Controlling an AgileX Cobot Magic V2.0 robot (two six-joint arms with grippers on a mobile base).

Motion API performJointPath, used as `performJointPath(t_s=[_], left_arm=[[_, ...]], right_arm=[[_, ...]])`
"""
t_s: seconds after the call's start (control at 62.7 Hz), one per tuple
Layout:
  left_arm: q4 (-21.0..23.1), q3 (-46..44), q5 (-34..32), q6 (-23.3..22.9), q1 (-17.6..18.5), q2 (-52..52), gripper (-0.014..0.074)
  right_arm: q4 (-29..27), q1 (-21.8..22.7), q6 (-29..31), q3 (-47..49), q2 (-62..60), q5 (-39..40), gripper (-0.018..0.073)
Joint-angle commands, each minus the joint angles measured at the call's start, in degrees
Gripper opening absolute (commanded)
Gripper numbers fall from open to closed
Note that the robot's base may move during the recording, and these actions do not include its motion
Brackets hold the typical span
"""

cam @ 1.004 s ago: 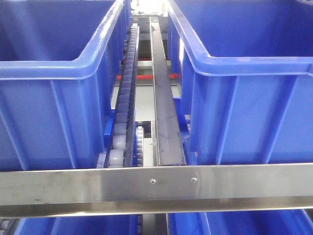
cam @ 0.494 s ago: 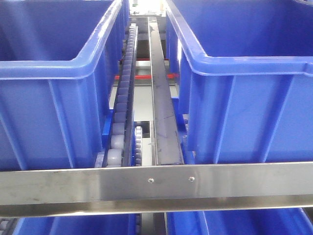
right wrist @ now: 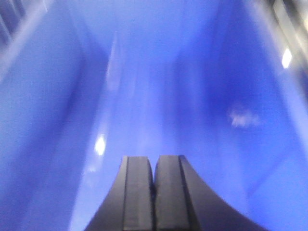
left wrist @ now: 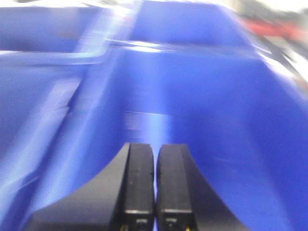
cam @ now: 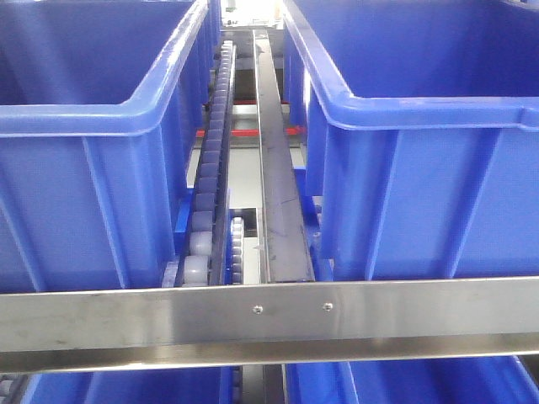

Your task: Pick and sort blue part to right shelf

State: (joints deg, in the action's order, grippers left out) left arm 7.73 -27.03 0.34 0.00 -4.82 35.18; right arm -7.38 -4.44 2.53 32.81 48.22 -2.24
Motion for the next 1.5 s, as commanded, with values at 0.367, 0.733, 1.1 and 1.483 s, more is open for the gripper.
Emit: performJointPath(t_s=[0.367,0.733,1.1,1.483], left_arm=[[1.5,4.7,3.1,0.0,1.3,-18.6,0.0126],[1.5,4.7,3.7,0.0,1.3,-19.5,0.0125],[1.5,4.7,3.7,0.0,1.3,-19.5,0.0125],[1.5,4.7,3.7,0.0,1.3,-19.5,0.0125]], right_arm=[[0.2,0.1,0.2,-13.2,-20.1,12.6,0.0047],[0.2,0.1,0.2,-13.3,-23.7,10.2,0.0047],[0.2,0.1,0.2,-16.0,-26.4,9.9,0.0047],[1.5,0.2,0.3,-29.0,-44.4,6.9,0.0047]])
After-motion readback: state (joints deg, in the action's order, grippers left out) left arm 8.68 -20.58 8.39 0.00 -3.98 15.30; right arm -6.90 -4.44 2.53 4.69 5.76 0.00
